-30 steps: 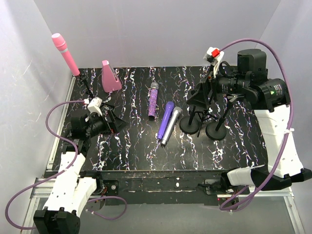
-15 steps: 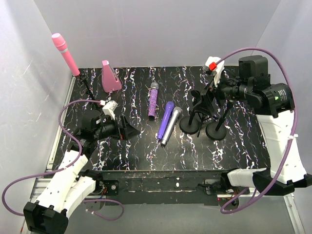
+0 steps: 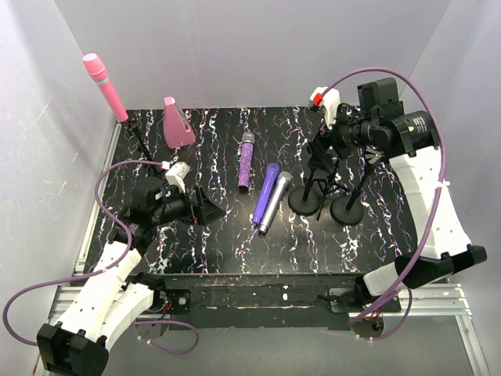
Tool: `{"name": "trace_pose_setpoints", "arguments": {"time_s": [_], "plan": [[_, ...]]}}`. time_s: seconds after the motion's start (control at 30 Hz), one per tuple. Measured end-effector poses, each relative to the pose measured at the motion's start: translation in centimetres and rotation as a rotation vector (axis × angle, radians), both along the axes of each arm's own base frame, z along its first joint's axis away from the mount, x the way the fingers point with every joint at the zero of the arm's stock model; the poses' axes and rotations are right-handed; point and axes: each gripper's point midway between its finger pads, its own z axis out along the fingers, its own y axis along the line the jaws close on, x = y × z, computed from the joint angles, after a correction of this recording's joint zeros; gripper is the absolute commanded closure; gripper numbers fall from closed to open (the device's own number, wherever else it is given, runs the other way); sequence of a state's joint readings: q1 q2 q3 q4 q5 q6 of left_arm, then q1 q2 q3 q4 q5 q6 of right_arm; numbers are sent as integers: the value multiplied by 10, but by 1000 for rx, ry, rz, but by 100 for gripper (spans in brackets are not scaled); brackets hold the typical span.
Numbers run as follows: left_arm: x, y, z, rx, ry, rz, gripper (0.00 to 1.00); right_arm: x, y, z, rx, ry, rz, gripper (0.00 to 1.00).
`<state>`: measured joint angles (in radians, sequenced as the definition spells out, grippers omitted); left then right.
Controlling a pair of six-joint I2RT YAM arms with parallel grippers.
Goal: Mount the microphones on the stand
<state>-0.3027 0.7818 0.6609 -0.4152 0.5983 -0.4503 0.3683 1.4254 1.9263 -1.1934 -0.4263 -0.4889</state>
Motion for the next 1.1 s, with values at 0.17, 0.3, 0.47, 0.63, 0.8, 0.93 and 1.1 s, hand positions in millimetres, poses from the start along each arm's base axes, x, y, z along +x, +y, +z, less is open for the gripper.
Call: {"name": "trace_pose_setpoints", "arguments": {"time_s": [0.17, 0.3, 0.47, 0.63, 0.8, 0.93, 1.1], "plan": [[4, 0, -5, 8, 17, 10, 2, -5, 6, 9, -5, -23, 102, 2], [9, -5, -24, 51, 89, 16, 2, -22, 5, 33, 14, -110, 173, 2], [24, -20, -37, 140, 148, 20, 2, -63, -5, 44, 35, -187, 243, 2], [58, -42, -39, 215, 166, 30, 2, -105, -9, 23, 74, -165, 341, 7], [72, -74, -46, 263, 137, -32, 2, -129, -11, -14, 109, -96, 403, 8], [64, -103, -39, 262, 8, -155, 2, -151, -10, -49, 193, 1, 435, 10], [73, -124, -20, 209, -173, -232, 2, -182, -8, -97, 291, 138, 464, 12]]}}
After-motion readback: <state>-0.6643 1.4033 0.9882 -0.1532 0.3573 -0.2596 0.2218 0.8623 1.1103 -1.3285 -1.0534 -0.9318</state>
